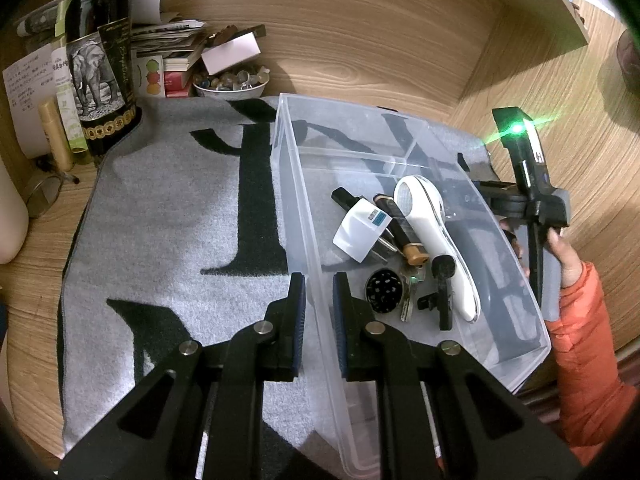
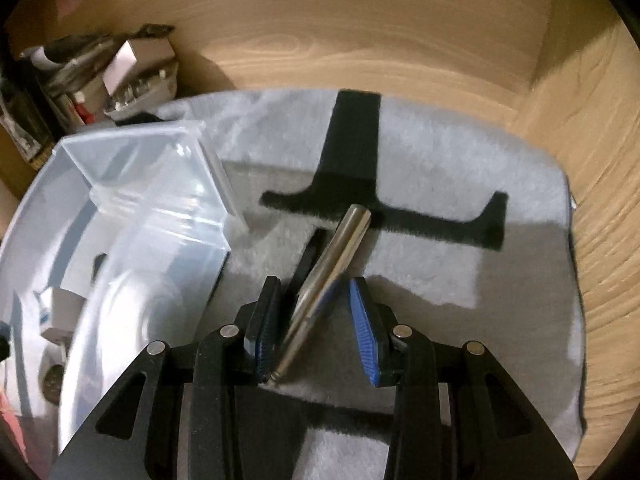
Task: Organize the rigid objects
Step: 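Grasp the silver metal tube by its end with the right gripper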
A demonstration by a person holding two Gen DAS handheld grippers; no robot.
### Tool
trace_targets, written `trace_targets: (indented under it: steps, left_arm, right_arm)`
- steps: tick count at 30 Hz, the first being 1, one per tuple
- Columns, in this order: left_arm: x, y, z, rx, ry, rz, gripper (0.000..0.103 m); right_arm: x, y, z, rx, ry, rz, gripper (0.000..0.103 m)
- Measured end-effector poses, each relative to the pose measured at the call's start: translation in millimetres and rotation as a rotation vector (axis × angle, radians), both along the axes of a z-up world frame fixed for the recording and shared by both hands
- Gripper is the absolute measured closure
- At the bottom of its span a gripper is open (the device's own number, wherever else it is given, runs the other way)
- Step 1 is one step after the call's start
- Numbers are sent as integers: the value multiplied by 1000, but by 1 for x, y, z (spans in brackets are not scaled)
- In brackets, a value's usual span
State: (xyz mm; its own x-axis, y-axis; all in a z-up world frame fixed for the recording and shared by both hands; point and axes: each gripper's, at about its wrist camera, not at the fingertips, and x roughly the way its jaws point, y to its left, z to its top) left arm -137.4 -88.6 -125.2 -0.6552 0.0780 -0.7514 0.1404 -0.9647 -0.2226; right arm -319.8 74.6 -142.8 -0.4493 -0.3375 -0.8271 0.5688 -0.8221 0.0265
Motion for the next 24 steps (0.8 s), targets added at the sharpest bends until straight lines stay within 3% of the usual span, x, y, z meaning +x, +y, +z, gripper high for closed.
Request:
trace_targets:
  steps: [5,13,24]
  left_arm:
    - [0,0,0,0,1,0,90]
    - [0,0,0,-2,0,0,90]
    - [-1,1,2,-3,0,7,90]
  right_arm:
    - [11,-3,1,47,52,27,88]
    - [25,15,13,30,76,-5,89]
    - [64,44,70,-77,202,-3,89]
